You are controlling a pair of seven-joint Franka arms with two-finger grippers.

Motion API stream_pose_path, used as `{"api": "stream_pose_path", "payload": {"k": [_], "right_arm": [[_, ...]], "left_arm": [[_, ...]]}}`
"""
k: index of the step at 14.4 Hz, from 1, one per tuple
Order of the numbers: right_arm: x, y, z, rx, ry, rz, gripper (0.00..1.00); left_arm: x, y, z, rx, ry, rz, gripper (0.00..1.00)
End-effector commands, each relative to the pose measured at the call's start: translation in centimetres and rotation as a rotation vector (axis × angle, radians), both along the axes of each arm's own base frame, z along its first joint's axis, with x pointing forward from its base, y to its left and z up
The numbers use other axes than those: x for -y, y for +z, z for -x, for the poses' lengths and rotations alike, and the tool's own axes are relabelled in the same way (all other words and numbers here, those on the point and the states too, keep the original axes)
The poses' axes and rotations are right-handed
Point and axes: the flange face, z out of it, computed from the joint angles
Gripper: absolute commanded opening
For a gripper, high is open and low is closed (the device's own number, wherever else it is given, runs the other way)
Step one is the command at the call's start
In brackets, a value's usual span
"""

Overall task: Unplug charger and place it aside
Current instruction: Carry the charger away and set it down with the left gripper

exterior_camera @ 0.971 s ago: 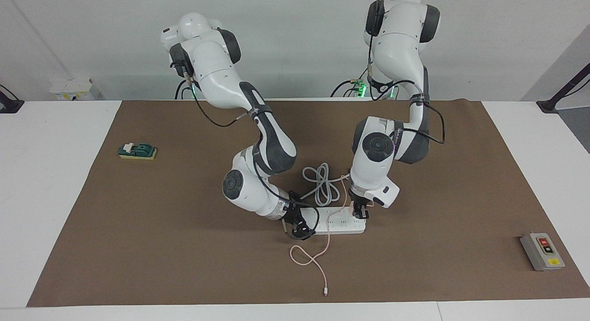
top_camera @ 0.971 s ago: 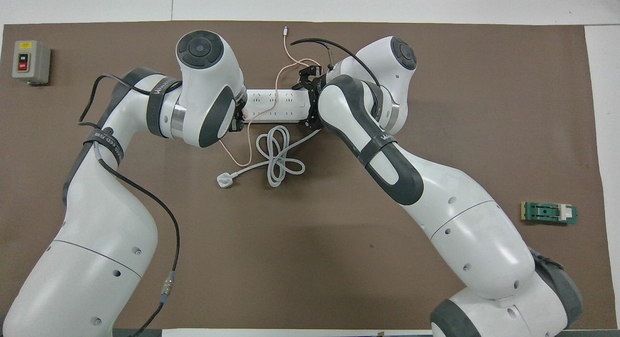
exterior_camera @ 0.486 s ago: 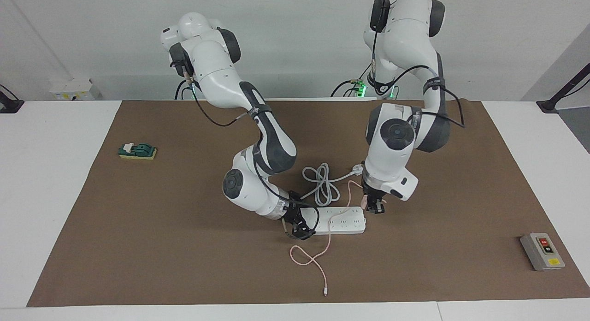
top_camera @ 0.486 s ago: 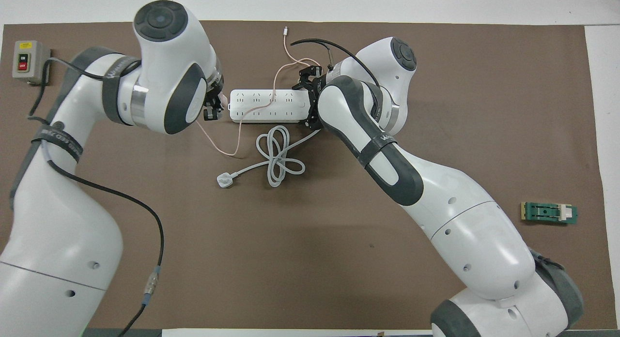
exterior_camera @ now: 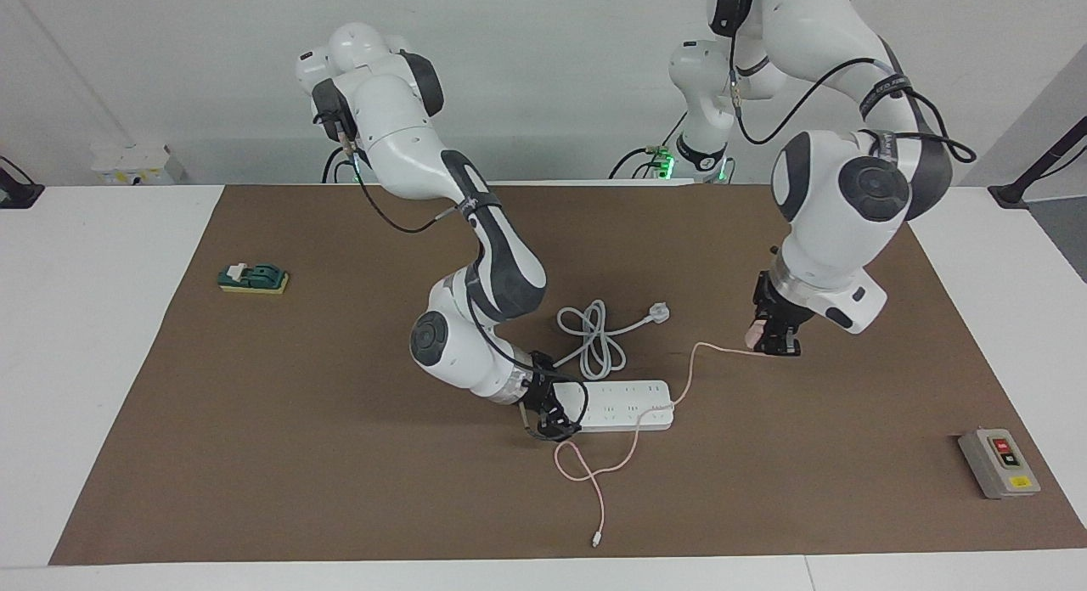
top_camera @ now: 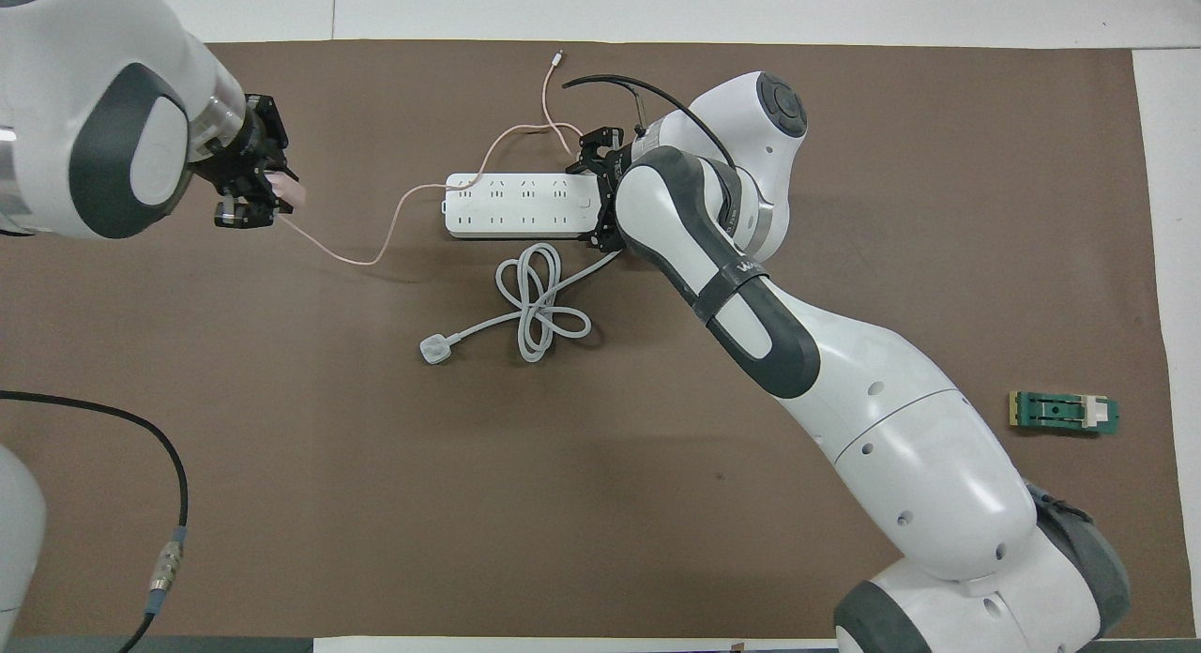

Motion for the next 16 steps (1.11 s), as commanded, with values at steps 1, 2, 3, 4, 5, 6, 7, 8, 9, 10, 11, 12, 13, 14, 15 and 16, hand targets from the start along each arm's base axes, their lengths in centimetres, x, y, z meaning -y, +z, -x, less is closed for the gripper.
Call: {"api": "stream_pose_path", "payload": {"k": [1, 2, 3, 4, 5, 6, 7, 8, 9, 10, 11, 12, 13, 14, 15, 16], "right_arm": [[0.3, -1.7, -0.6, 0.062, -0.019, 0.009, 0.53], [0.5, -1.6, -0.7, 0.055, -0.021, 0.008, 0.73], [0.5, -0.6, -0.6, 0.046, -0.021, -0.001, 1.0], [0.5, 0.8, -0.6, 0.023, -0.022, -0.018, 1.0], [1.0, 2.6, -0.6, -0.002, -0.023, -0.032, 1.0], [2.3, 5.0, -0.7, -0.027, -0.03, -0.039, 1.0], [3.2, 6.6, -0.8, -0.044, -0.033, -0.043, 1.0], [4.5, 8.7, -0.8, -0.062, -0.03, -0.044, 1.0], [6.1, 11.2, -0.6, -0.067, -0.018, -0.042, 1.0], [7.4, 13.8, -0.2, -0.062, -0.008, -0.036, 1.0], [8.4, 15.6, 0.3, -0.05, 0.013, -0.017, 1.0], [8.9, 17.2, 0.6, -0.02, 0.045, 0.029, 1.0], [9.3, 18.7, 1.0, 0.026, 0.08, 0.075, 1.0], [9.7, 19.9, 1.5, 0.074, 0.133, 0.118, 1.0], [10.1, 20.9, 2.2, 0.123, 0.213, 0.158, 1.0], [10.8, 21.9, 2.9, 0.173, 0.316, 0.204, 1.0]], "left_arm": [[-6.5, -0.3, 1.1, -0.041, -0.115, 0.017, 0.0], [-9.1, -0.5, 1.1, -0.047, -0.162, 0.027, 0.0], [-11.9, -0.7, 1.4, -0.055, -0.218, 0.038, 0.0], [-13.9, -1.2, 1.7, -0.063, -0.257, 0.048, 0.0], [-15.8, -1.2, 2.1, -0.062, -0.287, 0.055, 0.0], [-18.1, -1.5, 2.4, -0.067, -0.314, 0.062, 0.0], [-19.6, -1.5, 2.8, -0.068, -0.343, 0.069, 0.0], [-21.0, -1.4, 3.0, -0.07, -0.382, 0.074, 0.0], [-22.4, -1.5, 3.3, -0.073, -0.414, 0.076, 0.0], [-23.7, -1.5, 3.5, -0.074, -0.439, 0.078, 0.0], [-24.6, -1.4, 3.7, -0.079, -0.472, 0.069, 0.0], [-24.7, -1.5, 3.8, -0.09, -0.492, 0.053, 0.0], [-23.8, -2.1, 3.9, -0.093, -0.5, 0.054, 0.0], [-22.9, -2.5, 4.1, -0.087, -0.513, 0.052, 0.0], [-21.5, -2.7, 4.0, -0.082, -0.523, 0.05, 0.0], [-20.9, -2.8, 3.9, -0.08, -0.528, 0.051, 0.0]]}}
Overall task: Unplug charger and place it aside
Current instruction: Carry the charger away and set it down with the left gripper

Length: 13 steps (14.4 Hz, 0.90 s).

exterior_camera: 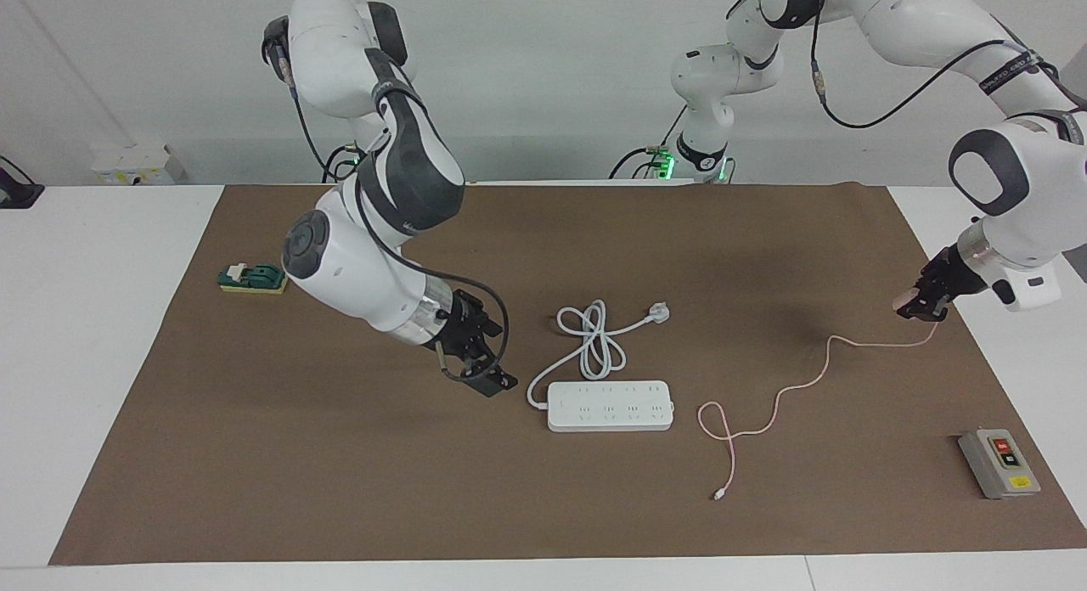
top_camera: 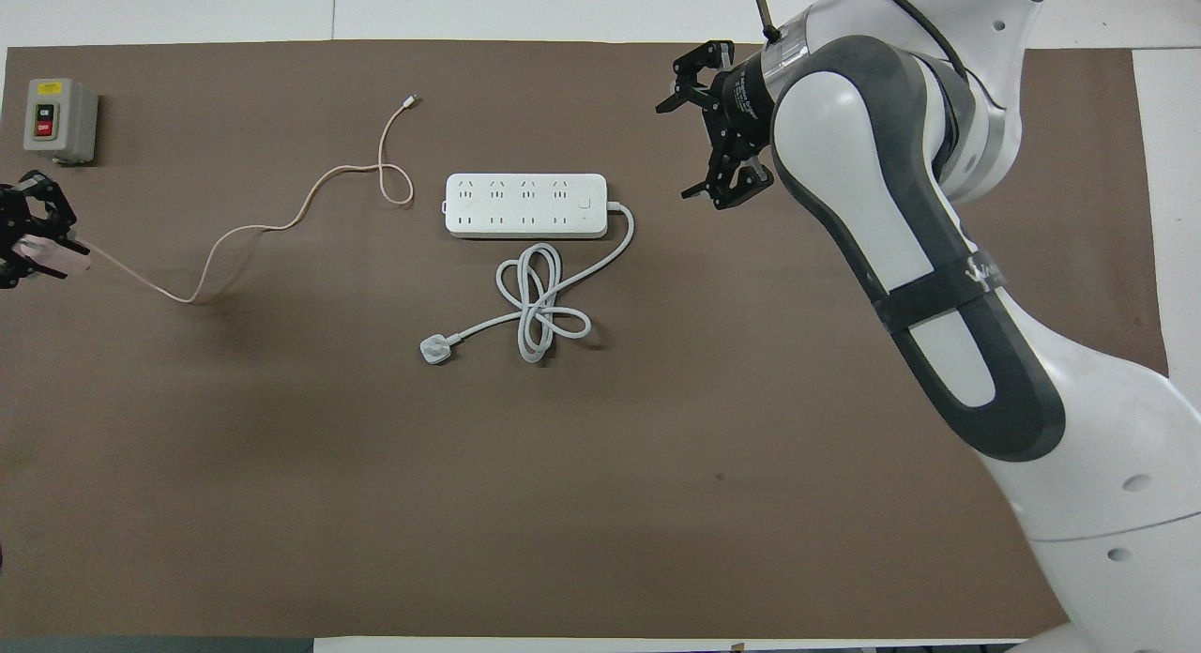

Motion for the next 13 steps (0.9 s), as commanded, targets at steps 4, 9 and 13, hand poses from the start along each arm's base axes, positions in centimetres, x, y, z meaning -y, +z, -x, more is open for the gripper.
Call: {"api": "stream_pose_path", "payload": {"k": [4, 9, 13], "right_arm": [[6.8, 5.6, 4.3, 0.174, 0.543, 0.191, 1.0], [12.6, 9.5, 6.4, 0.237, 0.896, 0.279, 1.0], [15.2, 12.9, 8.4, 0.272, 1.112, 0.319, 1.0]], "left_arm": [[4.5, -0.3, 1.2, 0.005, -0.045, -0.022, 0.99], [4.9, 2.2, 0.4, 0.053, -0.106, -0.024, 1.0], [4.8, 5.3, -0.3, 0.091, -0.161, -0.032, 1.0]]}}
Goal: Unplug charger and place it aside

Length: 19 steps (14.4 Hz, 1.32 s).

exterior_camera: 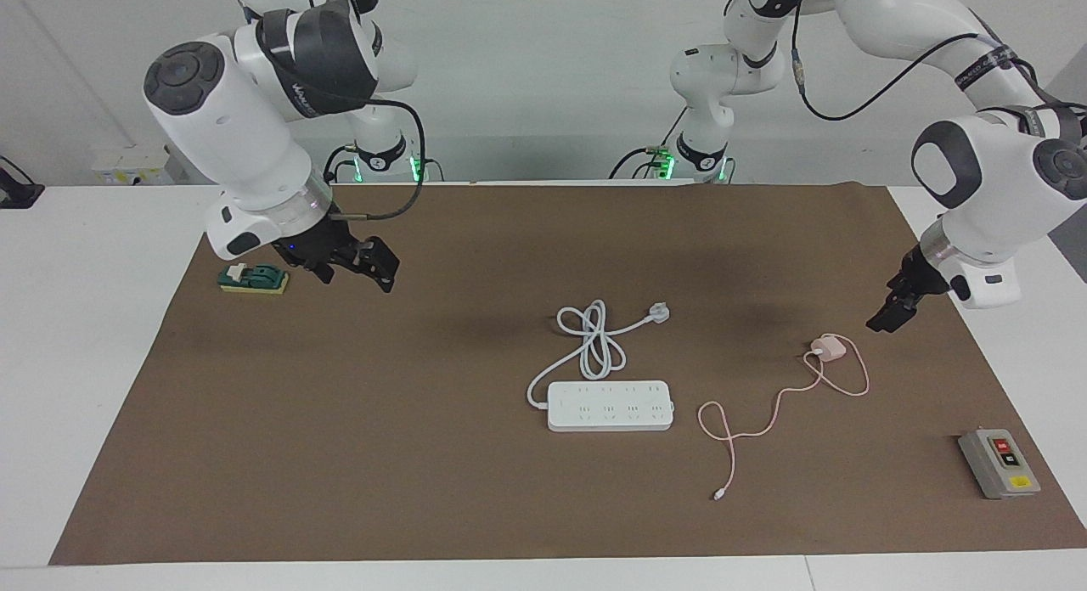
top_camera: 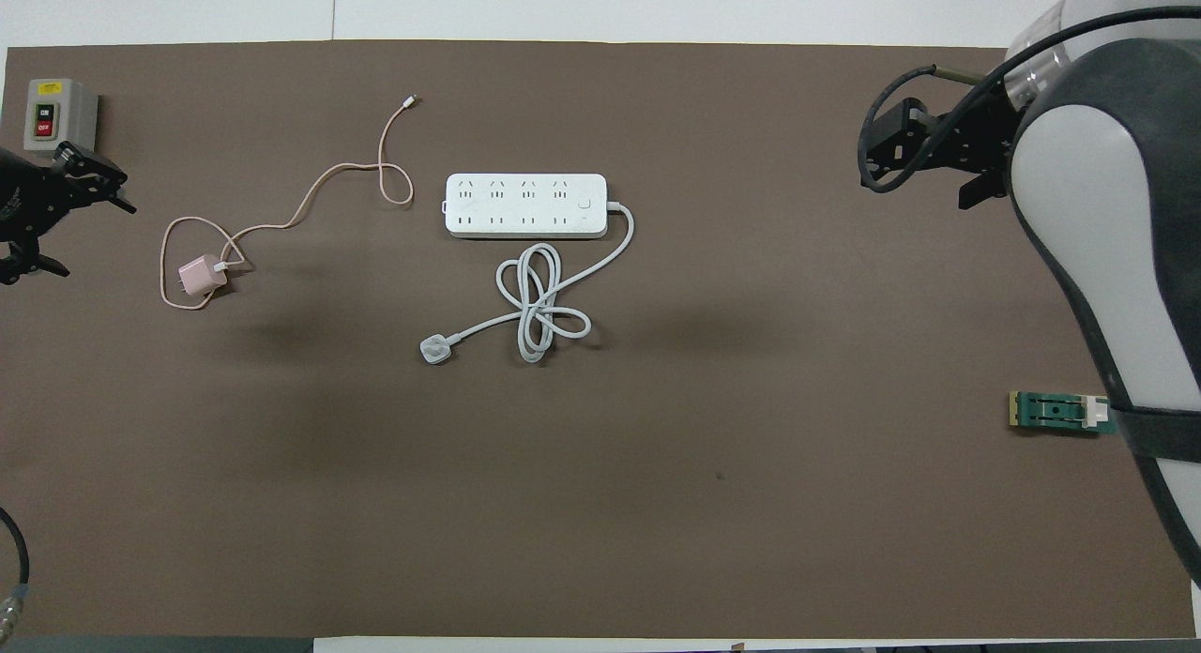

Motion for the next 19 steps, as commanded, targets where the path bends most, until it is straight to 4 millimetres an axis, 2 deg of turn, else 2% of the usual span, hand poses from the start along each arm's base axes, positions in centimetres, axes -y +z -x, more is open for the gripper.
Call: {"api": "stream_pose_path", "payload": {"k": [1, 2, 5, 7, 9, 11, 13, 15, 17, 19], "right_arm": [[2.5, 2.3, 2.2, 0.013, 0.168, 0.035, 1.0], [3.4, 3.2, 2.8, 0.015, 0.224, 0.046, 1.0], [6.2, 4.9, 6.0, 0.006, 0.3, 0.054, 1.0], [7.8, 4.8, 8.1, -0.01, 0.28, 0.064, 1.0], [8.5, 4.1, 9.6, -0.015, 0.271, 0.093, 1.0], [9.2, 3.1, 10.1, 0.007, 0.258, 0.111, 1.0], [9.7, 3.0, 10.0, 0.006, 0.248, 0.112, 1.0], [9.9, 3.2, 10.0, 0.011, 0.243, 0.117, 1.0], [10.1, 3.7, 9.9, 0.024, 0.233, 0.14, 1.0], [10.5, 4.5, 9.9, 0.038, 0.165, 0.148, 1.0]], "left_arm": [[0.6, 2.8, -0.1, 0.026, -0.108, -0.017, 1.0], [1.3, 3.6, 0.0, 0.026, -0.158, -0.006, 1.0], [2.0, 7.6, 2.4, 0.018, -0.303, 0.015, 1.0], [2.8, 9.2, 3.8, -0.012, -0.393, 0.03, 1.0], [3.9, 10.3, 5.4, -0.054, -0.466, 0.05, 1.0], [4.5, 10.9, 6.2, -0.073, -0.594, 0.07, 1.0], [4.4, 13.1, 7.4, -0.043, -0.622, 0.065, 1.0], [5.1, 13.4, 7.8, -0.049, -0.634, 0.067, 1.0], [6.7, 13.5, 8.0, -0.053, -0.662, 0.068, 1.0], [7.8, 14.1, 9.2, -0.089, -0.68, 0.081, 1.0]]}}
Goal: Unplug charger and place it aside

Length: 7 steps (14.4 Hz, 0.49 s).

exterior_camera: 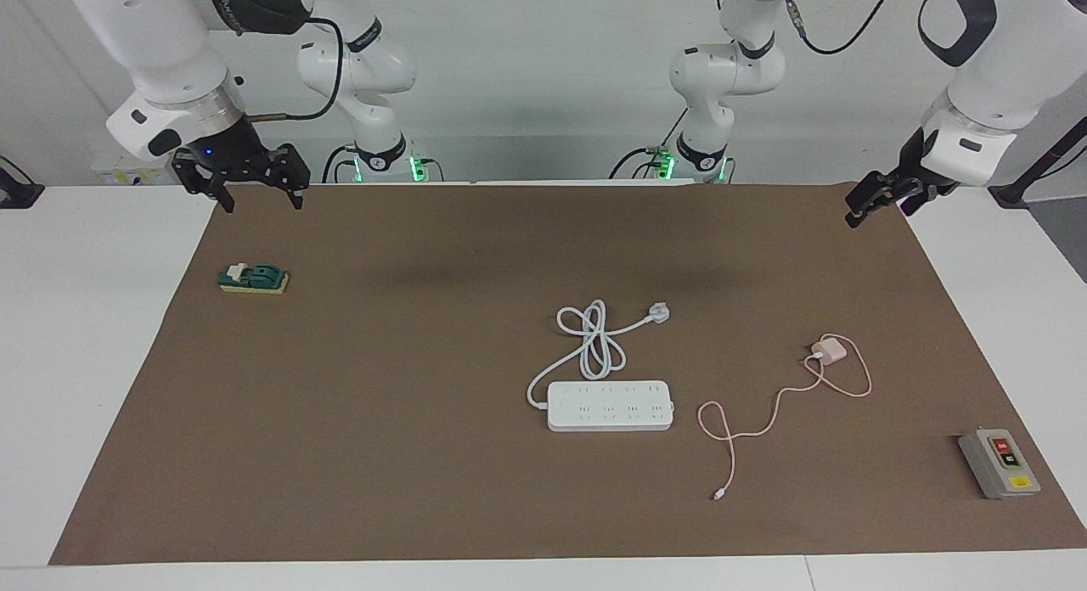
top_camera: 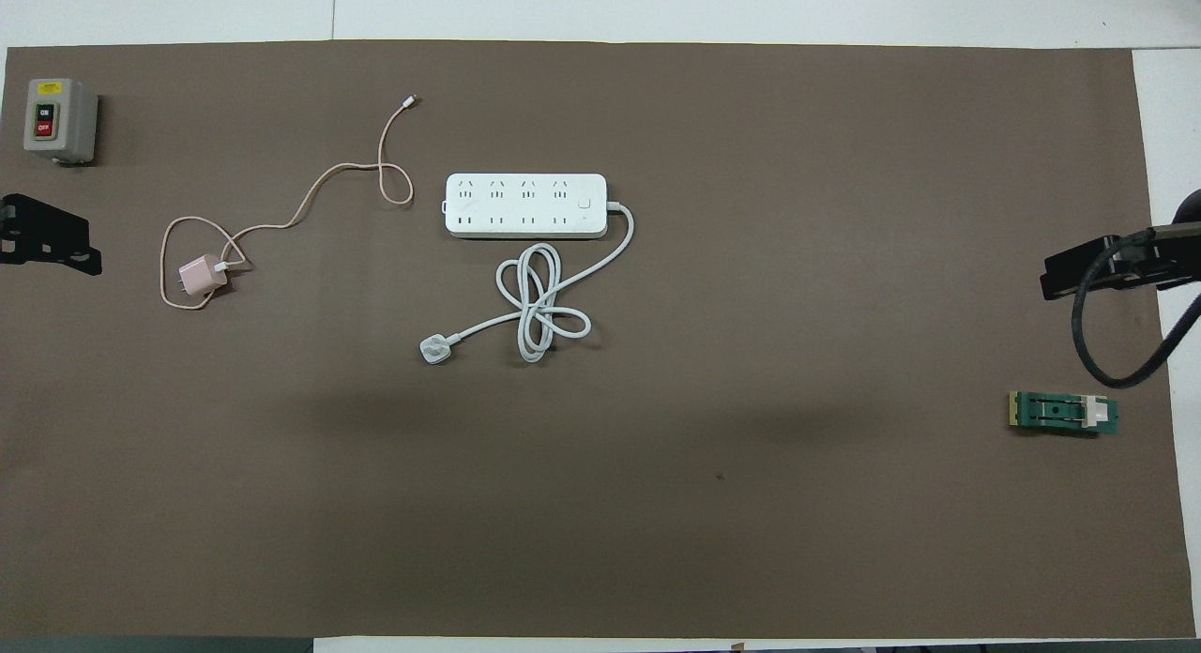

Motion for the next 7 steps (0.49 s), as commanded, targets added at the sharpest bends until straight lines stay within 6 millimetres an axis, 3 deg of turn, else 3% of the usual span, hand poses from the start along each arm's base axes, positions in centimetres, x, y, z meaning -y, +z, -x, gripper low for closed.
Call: {"api": "stream_pose_path", "payload": {"k": [1, 3, 7], "right_arm": [[-0.2, 1.0, 0.6, 0.032, -0.053, 0.024, 1.0], [-0.6, 1.3, 0.8, 0.034, -0.062, 0.022, 1.0], [-0.9, 2.0, 1.4, 0.044, -0.073, 0.024, 1.0]], "left_arm": [[1.6, 0.6, 2.5, -0.042, -0.031, -0.006, 1.0], [1.9, 0.5, 3.3, -0.035, -0.048, -0.004, 1.0], [1.4, 0.8, 2.2, 0.032, -0.058, 0.008, 1.0]]}}
